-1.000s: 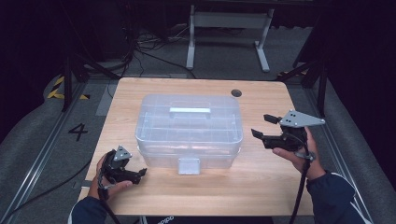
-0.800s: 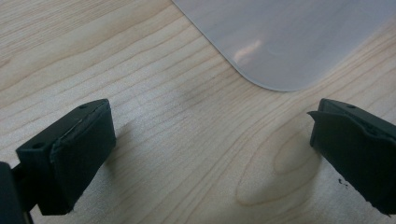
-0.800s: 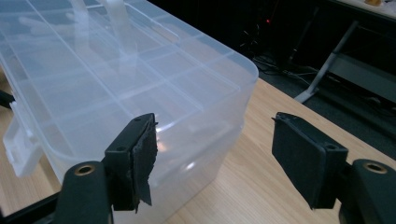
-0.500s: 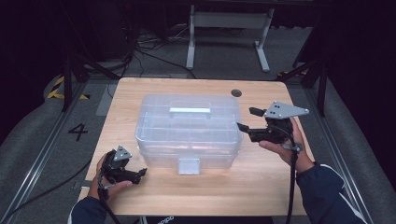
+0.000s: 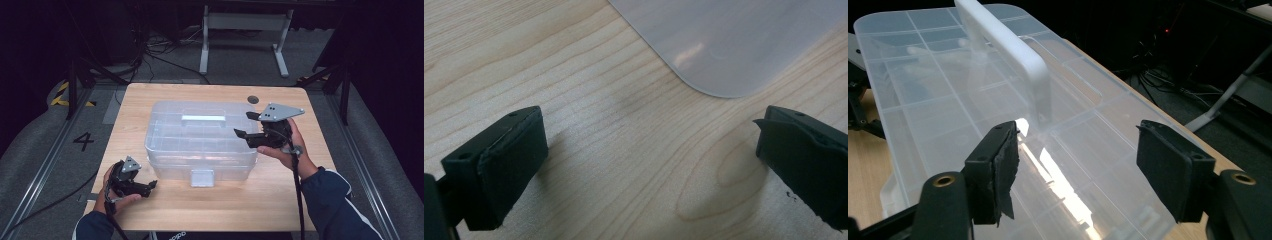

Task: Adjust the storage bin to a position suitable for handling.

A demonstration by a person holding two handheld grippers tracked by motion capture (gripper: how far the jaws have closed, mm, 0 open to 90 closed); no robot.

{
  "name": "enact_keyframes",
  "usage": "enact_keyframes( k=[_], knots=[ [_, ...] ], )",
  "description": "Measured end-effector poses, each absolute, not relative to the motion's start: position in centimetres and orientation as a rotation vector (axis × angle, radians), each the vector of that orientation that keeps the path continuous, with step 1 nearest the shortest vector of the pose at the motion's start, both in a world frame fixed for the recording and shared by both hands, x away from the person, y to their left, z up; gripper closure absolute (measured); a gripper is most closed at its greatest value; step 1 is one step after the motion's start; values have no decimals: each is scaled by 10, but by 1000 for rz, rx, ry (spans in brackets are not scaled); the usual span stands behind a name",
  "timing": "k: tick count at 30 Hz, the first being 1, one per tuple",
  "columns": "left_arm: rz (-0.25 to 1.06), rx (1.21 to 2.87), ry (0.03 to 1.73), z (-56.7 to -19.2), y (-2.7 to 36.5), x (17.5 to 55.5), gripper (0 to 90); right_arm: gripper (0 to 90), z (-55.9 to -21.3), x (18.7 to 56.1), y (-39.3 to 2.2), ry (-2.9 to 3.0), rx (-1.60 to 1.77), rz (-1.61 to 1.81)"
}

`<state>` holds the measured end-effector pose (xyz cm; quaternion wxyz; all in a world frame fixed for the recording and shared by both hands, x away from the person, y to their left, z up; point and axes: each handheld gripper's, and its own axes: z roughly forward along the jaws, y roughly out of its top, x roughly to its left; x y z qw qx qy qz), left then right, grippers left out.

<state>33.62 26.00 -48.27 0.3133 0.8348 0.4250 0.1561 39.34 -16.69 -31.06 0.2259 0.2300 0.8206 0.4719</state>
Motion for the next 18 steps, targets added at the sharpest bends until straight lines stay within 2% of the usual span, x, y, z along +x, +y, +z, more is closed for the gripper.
enact_keyframes(
  k=[8, 18],
  knots=[
    [413, 2201, 1121, -483, 260, 336, 5, 399, -313, 395, -150, 2306, 593, 1289],
    [411, 2203, 1119, -483, 260, 337, 5, 417, -313, 403, -130, 2340, 553, 1224]
  ],
)
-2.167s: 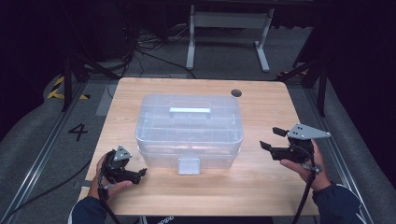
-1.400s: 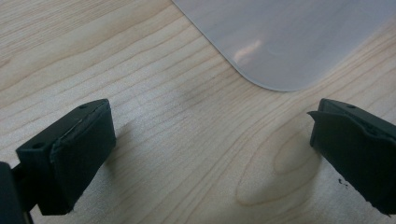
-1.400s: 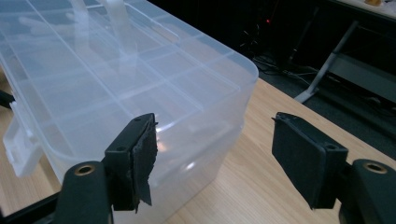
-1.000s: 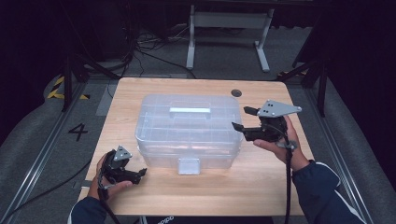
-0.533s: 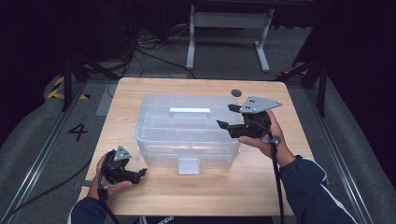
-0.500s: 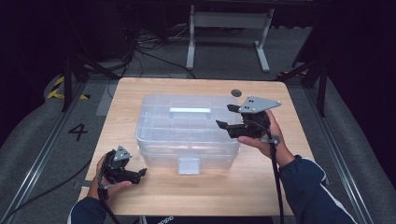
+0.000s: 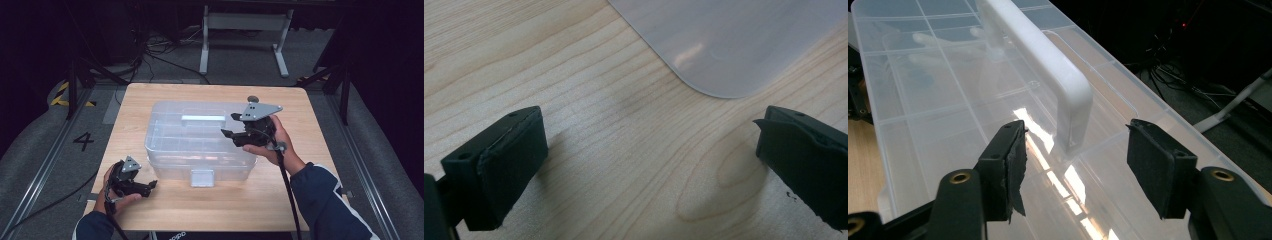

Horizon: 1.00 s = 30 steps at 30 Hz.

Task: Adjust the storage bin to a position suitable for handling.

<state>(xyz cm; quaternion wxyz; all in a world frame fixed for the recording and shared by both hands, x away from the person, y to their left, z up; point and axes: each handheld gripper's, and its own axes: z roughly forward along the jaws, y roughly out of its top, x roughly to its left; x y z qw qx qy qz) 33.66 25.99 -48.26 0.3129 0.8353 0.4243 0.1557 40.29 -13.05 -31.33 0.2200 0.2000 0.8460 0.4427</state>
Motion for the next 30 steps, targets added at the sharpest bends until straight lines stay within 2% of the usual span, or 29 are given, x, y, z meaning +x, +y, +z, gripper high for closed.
enact_keyframes(
  k=[5, 6, 13, 15, 18, 26, 30],
  knots=[
    [410, 2203, 1120, -483, 260, 337, 5, 447, -312, 406, -124, 2354, 540, 1189],
    [410, 2202, 1120, -483, 260, 337, 5, 495, -311, 408, -123, 2357, 540, 1179],
    [411, 2203, 1120, -483, 260, 337, 5, 577, -309, 410, -120, 2385, 530, 1159],
    [410, 2203, 1119, -483, 260, 337, 5, 665, -308, 411, -116, 2401, 523, 1143],
    [411, 2203, 1120, -483, 260, 337, 5, 703, -306, 411, -113, 2405, 511, 1137],
    [425, 2196, 1123, -483, 260, 335, 11, 742, -303, 412, -107, 2389, 516, 1108],
    [423, 2193, 1115, -481, 258, 332, 76, 742, -302, 412, -106, 2390, 509, 1090]
  ],
)
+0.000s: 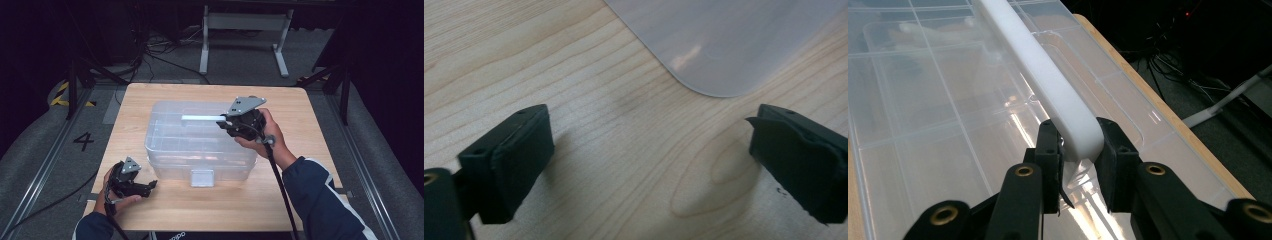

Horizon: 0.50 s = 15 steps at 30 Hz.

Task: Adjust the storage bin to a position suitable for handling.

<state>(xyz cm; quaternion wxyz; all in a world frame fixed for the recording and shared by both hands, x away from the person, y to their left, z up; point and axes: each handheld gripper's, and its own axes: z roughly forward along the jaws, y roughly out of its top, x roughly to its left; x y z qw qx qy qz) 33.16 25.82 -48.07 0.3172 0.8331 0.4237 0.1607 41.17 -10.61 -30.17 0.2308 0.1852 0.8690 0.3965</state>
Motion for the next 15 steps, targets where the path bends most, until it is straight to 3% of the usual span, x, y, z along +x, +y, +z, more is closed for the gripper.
enact_keyframes(
  k=[5, 8, 15],
  knots=[
    [419, 2194, 1116, -478, 256, 330, 175, 739, -301, 413, -105, 2380, 524, 1090],
    [424, 2191, 1113, -476, 254, 328, 281, 737, -299, 415, -105, 2377, 530, 1090],
    [473, 2224, 1110, -466, 250, 319, 367, 732, -293, 418, -103, 2386, 543, 1074]
  ],
)
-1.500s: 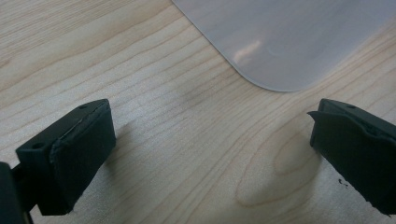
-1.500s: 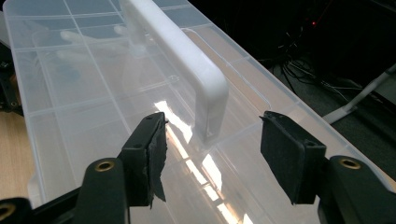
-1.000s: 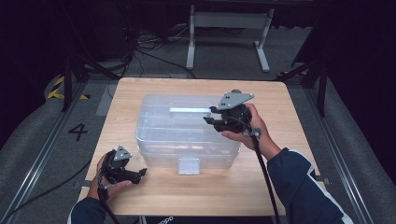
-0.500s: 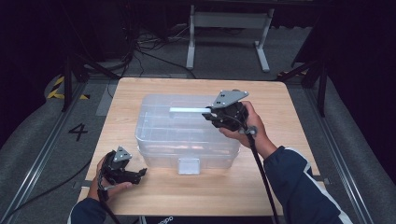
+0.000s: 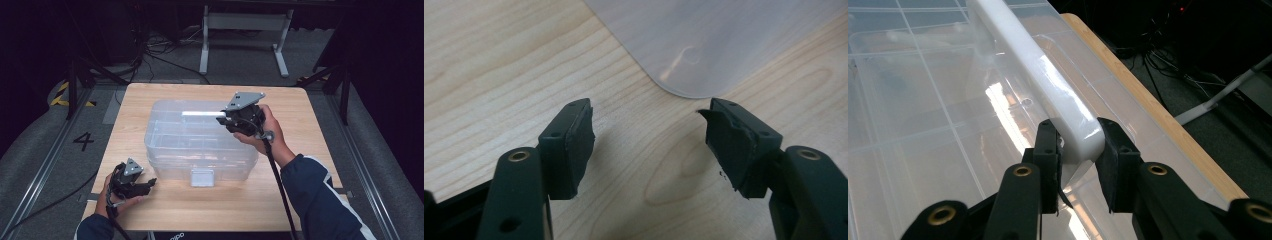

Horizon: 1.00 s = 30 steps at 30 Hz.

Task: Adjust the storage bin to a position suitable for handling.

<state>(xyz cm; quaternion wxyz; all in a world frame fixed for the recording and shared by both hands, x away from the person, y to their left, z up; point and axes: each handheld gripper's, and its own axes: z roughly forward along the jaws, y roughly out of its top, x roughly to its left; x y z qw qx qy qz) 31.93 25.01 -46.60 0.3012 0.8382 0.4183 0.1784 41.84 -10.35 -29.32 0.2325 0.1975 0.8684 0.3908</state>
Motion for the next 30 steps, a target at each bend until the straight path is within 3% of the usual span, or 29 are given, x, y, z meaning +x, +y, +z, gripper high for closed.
enact_keyframes(
  k=[3, 8, 17, 30],
  knots=[
    [488, 2195, 1117, -462, 252, 316, 391, 730, -292, 419, -103, 2387, 540, 1068],
    [518, 2159, 1140, -448, 259, 307, 504, 725, -288, 423, -102, 2389, 546, 1063],
    [590, 2049, 1065, -423, 262, 297, 639, 715, -284, 426, -100, 2375, 548, 1047],
    [535, 1987, 921, -406, 254, 299, 835, 706, -282, 425, -96, 2360, 540, 994]
  ],
)
